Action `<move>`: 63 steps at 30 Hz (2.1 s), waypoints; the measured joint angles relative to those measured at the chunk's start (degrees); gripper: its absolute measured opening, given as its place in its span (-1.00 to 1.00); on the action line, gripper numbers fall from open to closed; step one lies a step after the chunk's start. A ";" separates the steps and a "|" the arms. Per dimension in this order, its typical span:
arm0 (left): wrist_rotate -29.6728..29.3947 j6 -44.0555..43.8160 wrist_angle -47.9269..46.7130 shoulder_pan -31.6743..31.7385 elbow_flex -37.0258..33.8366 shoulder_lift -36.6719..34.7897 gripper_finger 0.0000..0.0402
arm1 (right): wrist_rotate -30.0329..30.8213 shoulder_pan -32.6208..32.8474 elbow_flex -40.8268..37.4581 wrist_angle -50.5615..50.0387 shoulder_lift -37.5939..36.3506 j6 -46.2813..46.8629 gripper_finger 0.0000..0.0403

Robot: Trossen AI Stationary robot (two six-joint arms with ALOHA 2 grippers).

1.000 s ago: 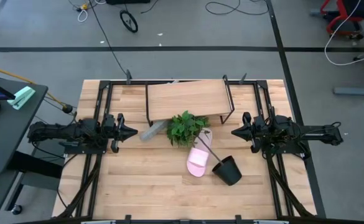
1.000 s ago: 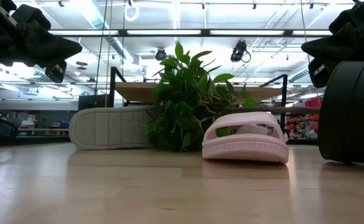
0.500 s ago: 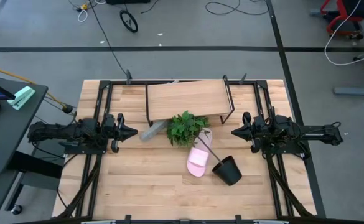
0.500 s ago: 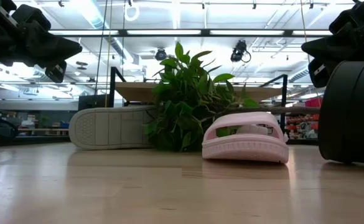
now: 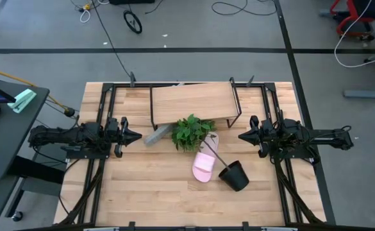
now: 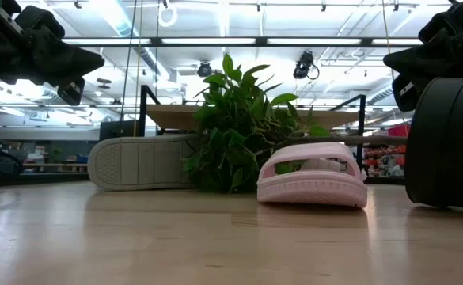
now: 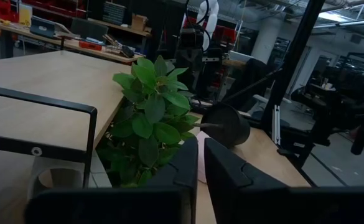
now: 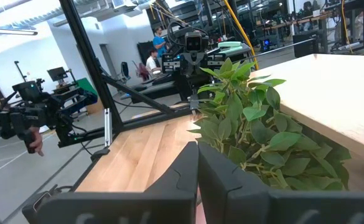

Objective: Pick and place slides into the shelf
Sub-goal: Put the top pink slides on the shelf

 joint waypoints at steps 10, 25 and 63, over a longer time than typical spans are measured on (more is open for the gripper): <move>-0.02 -0.52 -0.11 -0.02 -0.02 0.01 -0.84 | 0.00 0.00 0.00 0.02 -0.02 -0.02 -0.93; 0.00 6.08 -0.28 -0.01 0.00 0.02 -0.92 | 6.98 -0.05 0.00 -0.58 1.10 -4.92 -0.93; -4.91 6.33 -26.64 0.00 33.59 4.72 -0.98 | 11.97 -0.05 36.72 -32.97 7.45 -9.40 -0.93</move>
